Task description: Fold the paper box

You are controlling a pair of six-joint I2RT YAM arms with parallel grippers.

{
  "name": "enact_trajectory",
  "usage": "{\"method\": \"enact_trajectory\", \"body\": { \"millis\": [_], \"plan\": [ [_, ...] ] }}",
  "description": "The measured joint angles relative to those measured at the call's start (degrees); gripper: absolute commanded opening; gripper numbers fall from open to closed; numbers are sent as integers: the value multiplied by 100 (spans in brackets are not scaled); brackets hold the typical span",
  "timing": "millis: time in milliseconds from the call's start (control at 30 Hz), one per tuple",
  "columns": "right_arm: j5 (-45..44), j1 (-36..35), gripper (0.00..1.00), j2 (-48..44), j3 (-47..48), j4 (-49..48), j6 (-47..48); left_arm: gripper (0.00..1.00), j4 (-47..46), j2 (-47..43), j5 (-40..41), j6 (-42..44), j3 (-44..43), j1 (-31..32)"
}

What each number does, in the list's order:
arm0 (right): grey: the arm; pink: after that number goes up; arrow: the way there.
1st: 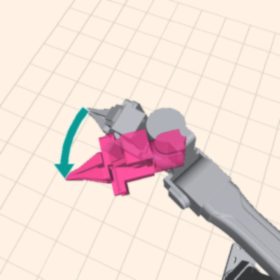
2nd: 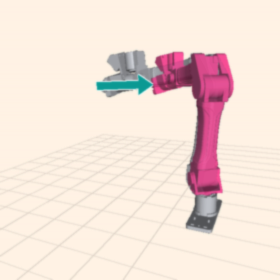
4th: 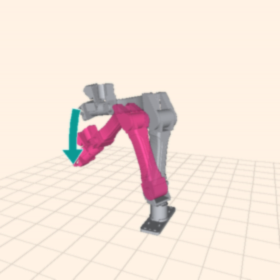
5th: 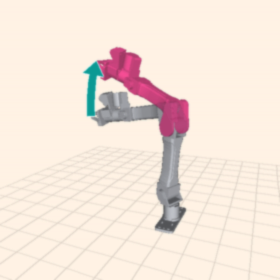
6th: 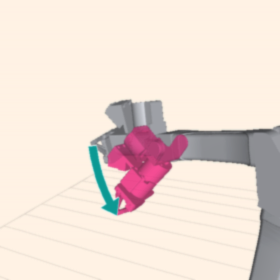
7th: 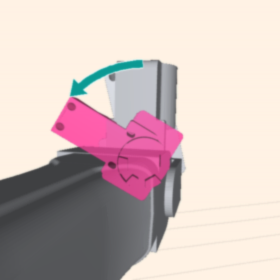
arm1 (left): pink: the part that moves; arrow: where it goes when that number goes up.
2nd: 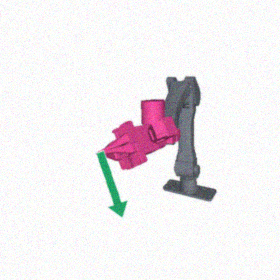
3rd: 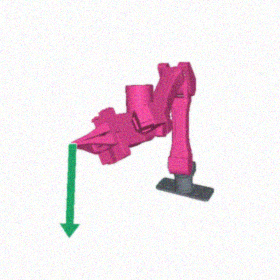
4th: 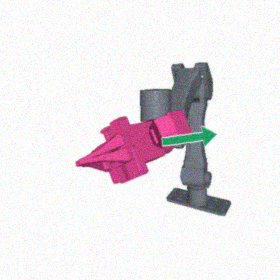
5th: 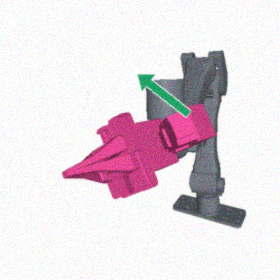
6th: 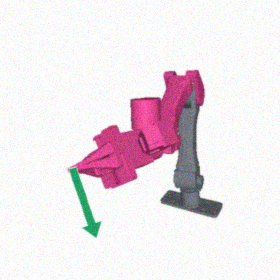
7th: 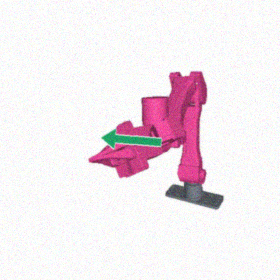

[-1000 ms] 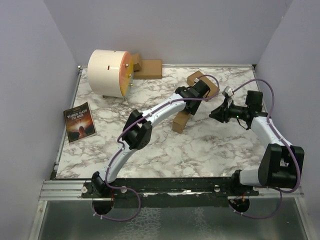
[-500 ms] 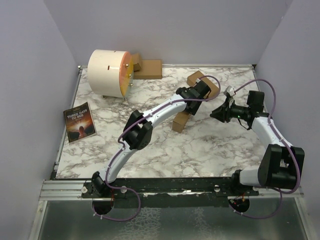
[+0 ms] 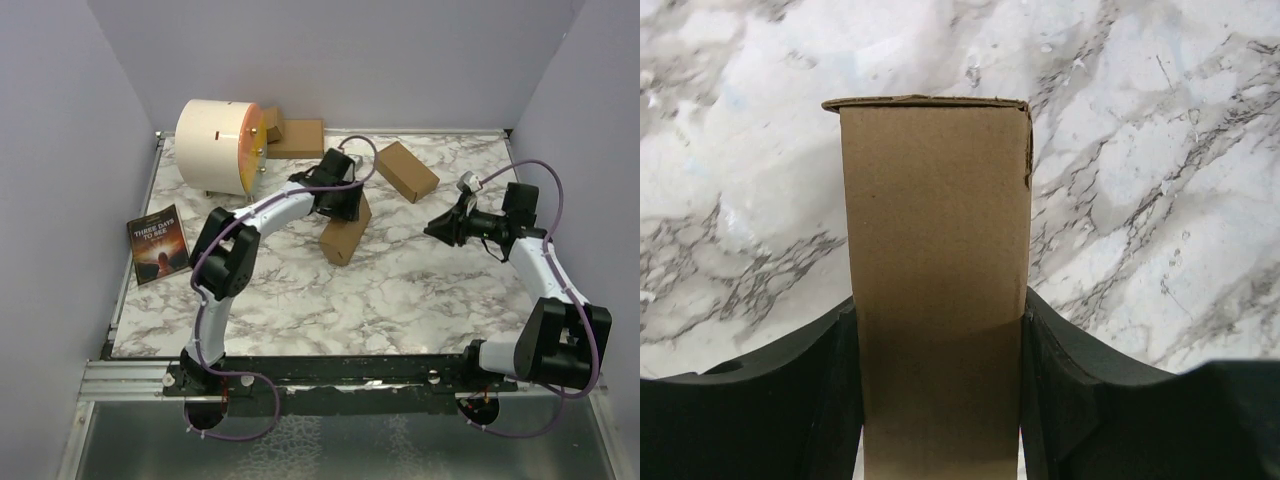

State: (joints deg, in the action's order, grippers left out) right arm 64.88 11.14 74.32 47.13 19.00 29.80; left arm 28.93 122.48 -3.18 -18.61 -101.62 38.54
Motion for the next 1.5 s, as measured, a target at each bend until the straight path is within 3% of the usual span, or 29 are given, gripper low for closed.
{"method": "enact_trajectory", "body": {
  "millis": [167, 367, 600, 767, 967, 1133, 1200, 1233, 1300, 1367, 1433, 1500],
  "plan": [
    [175, 20, 26, 0, 0, 87, -111, 25, -721, -835, -750, -289, 1414, -640],
    [258, 20, 26, -26, -96, 76, -275, 27, -407, -1290, -7, 2, 1829, -557],
    [254, 20, 26, -28, -179, 70, -365, 62, -76, -1471, 920, 409, 2013, -225],
    [249, 20, 26, -28, -184, 68, -363, 93, -131, -1482, 894, 555, 2109, -195],
    [249, 20, 26, -7, -199, 70, -361, 98, -584, -2013, 267, 601, 2557, -310],
    [251, 20, 26, 24, -201, 70, -352, 99, -1408, -2883, -800, 315, 3071, -704],
    [251, 22, 26, 26, -201, 72, -343, 93, -1766, -3213, -1193, 140, 3324, -992],
    [251, 22, 26, 26, -201, 70, -341, 86, -1947, -3388, -1353, 42, 3480, -1187],
    [251, 22, 26, 28, -203, 70, -343, 46, -2249, -3646, -1547, -157, 3786, -1506],
    [256, 22, 25, 28, -223, 66, -345, 25, -2474, -3834, -1641, -396, 4129, -1851],
    [260, 22, 25, 31, -267, 48, -361, 12, -2551, -3866, -1681, -560, 4395, -2142],
    [278, 22, 25, 48, -323, 26, -372, 7, -2540, -3753, -1683, -608, 4551, -2243]
  ]
}}
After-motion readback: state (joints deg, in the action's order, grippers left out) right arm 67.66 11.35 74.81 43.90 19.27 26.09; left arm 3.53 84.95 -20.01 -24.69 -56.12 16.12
